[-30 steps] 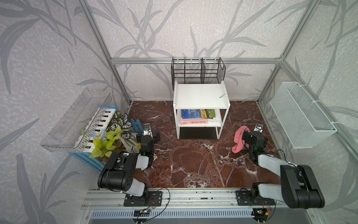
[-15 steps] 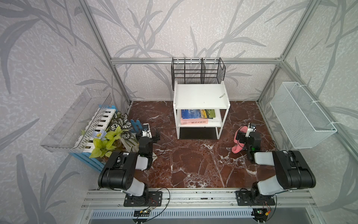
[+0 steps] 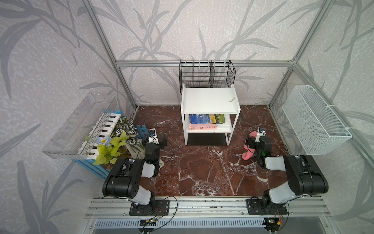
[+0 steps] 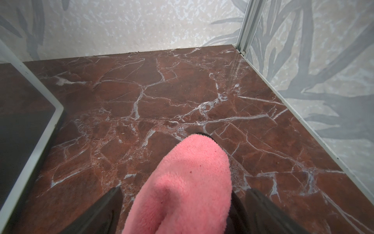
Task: Wipe the bookshelf clean with a cloth
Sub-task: Reset both arms
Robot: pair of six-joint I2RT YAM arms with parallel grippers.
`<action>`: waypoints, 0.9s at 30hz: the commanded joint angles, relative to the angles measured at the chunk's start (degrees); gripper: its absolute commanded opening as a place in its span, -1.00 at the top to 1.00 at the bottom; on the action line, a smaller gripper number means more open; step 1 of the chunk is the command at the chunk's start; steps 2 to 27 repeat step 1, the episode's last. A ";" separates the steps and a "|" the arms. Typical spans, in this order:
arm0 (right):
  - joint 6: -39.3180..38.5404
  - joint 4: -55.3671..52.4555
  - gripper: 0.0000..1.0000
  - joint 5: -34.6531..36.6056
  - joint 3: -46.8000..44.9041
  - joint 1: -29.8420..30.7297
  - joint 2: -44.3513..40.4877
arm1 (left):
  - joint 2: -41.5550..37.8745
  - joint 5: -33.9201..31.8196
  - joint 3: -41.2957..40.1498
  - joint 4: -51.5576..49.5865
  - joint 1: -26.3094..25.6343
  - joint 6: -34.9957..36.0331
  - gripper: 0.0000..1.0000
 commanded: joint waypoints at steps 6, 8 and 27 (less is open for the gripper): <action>-0.22 -0.11 -0.98 0.28 0.88 0.12 -0.73 | 0.26 0.59 -0.43 1.02 0.48 -0.66 -1.00; -0.22 -0.11 -0.98 0.28 0.88 0.12 -0.73 | 0.26 0.59 -0.43 1.02 0.48 -0.66 -1.00; -0.22 -0.11 -0.98 0.28 0.88 0.12 -0.73 | 0.26 0.59 -0.43 1.02 0.48 -0.66 -1.00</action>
